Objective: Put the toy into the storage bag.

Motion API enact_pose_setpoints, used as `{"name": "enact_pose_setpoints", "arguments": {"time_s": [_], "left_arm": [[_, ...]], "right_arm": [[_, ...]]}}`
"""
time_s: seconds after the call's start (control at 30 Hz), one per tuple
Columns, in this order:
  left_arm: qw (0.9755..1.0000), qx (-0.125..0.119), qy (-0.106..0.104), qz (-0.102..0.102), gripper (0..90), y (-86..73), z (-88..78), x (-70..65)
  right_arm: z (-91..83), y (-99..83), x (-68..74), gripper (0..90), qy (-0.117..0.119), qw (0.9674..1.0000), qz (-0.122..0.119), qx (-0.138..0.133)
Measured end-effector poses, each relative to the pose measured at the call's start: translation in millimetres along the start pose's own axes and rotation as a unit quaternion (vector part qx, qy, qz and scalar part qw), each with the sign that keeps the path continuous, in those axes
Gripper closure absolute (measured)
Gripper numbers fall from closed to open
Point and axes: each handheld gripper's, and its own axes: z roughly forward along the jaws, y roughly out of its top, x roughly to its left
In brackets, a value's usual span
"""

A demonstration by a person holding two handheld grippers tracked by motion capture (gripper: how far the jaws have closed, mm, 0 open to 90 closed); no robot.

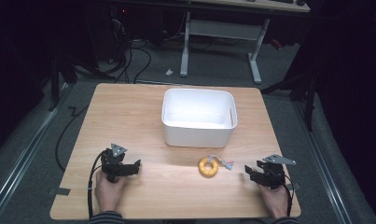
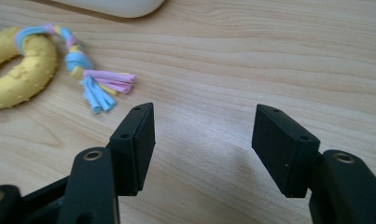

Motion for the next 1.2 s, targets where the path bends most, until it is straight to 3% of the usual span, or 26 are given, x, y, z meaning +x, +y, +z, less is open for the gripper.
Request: {"name": "enact_pose_setpoints", "arguments": {"time_s": [0.3,0.47,0.6,0.83,1.2], "left_arm": [[1.0000,0.000,0.000,0.000,8.0,0.0,0.0,0.0],[1.0000,0.000,0.000,0.000,8.0,0.0,0.0,0.0],[1.0000,0.000,0.000,0.000,8.0,0.0,0.0,0.0],[1.0000,0.000,0.000,0.000,8.1,0.0,0.0,0.1],[1.0000,0.000,0.000,0.000,8.1,0.0,0.0,0.0]], "right_arm": [[-6.3,10.1,19.0,45.0,0.032,0.9990,-0.030,0.006],[-3.1,21.7,38.2,49.5,0.061,0.9960,-0.064,0.013],[1.4,30.2,49.4,51.1,0.078,0.9938,-0.077,0.021],[12.4,41.2,67.5,53.0,0.091,0.9899,-0.102,0.038],[25.8,55.9,83.6,55.2,0.102,0.9861,-0.115,0.064]]}}
